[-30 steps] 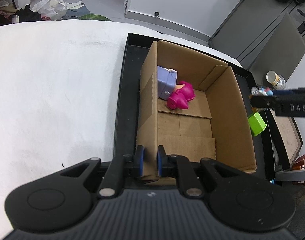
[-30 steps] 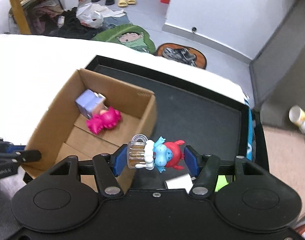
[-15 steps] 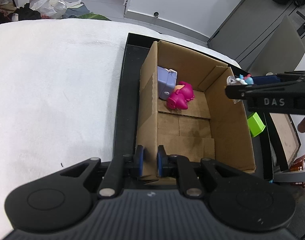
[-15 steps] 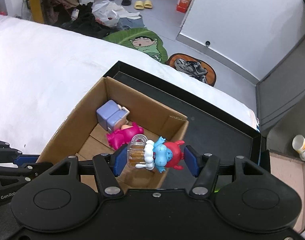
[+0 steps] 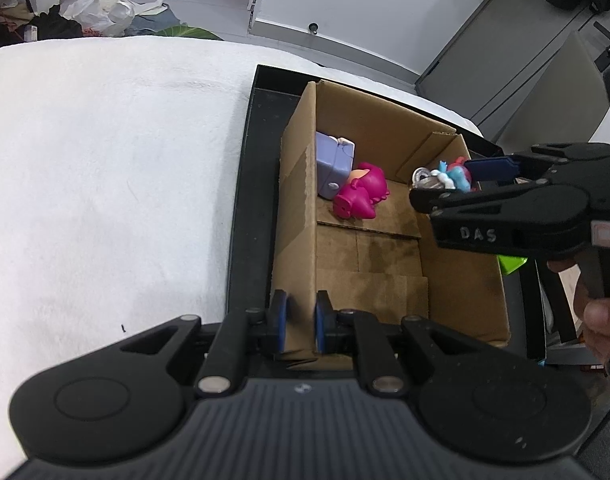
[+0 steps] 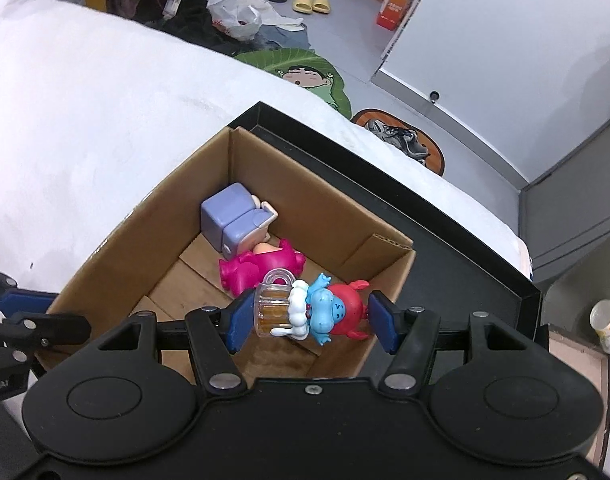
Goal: Organize rigid objects
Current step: 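Lift the figurine with the right gripper and carry it into the box, then open the right gripper to drop the figurine beside the pink figurine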
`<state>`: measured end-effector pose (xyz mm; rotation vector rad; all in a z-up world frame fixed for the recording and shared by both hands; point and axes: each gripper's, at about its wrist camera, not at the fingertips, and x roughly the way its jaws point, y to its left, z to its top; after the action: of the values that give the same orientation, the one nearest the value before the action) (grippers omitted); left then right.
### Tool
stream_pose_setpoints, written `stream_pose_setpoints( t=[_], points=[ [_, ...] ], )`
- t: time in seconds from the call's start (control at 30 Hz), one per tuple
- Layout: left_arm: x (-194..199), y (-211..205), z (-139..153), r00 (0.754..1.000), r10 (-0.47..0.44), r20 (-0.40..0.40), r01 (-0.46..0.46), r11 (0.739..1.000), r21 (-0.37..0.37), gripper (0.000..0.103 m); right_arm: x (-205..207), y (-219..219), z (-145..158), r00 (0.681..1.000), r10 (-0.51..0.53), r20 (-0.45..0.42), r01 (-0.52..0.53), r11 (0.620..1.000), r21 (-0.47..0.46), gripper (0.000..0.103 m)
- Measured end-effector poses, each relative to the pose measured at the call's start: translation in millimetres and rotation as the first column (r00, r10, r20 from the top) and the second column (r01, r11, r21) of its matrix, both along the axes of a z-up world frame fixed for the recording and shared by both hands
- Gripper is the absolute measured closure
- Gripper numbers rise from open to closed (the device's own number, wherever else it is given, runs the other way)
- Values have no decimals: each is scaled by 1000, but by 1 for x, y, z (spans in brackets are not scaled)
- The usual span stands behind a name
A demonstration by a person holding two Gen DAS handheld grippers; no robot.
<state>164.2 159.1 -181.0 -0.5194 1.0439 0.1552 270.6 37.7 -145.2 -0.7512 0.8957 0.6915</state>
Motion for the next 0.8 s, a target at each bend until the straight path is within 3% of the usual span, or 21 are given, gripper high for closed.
stream_pose_setpoints(
  t=[0.5,0.8],
  points=[
    [2,-1,0,1000,-4,-5,4,1000,4,90,-2,17,-33,998,50,30,-47,993,-105,44],
    [1,0,-1,1000,0,-6,0,1000,-1,89,-7,9,-19,997,46,55,-41,996,-84,39]
  ],
)
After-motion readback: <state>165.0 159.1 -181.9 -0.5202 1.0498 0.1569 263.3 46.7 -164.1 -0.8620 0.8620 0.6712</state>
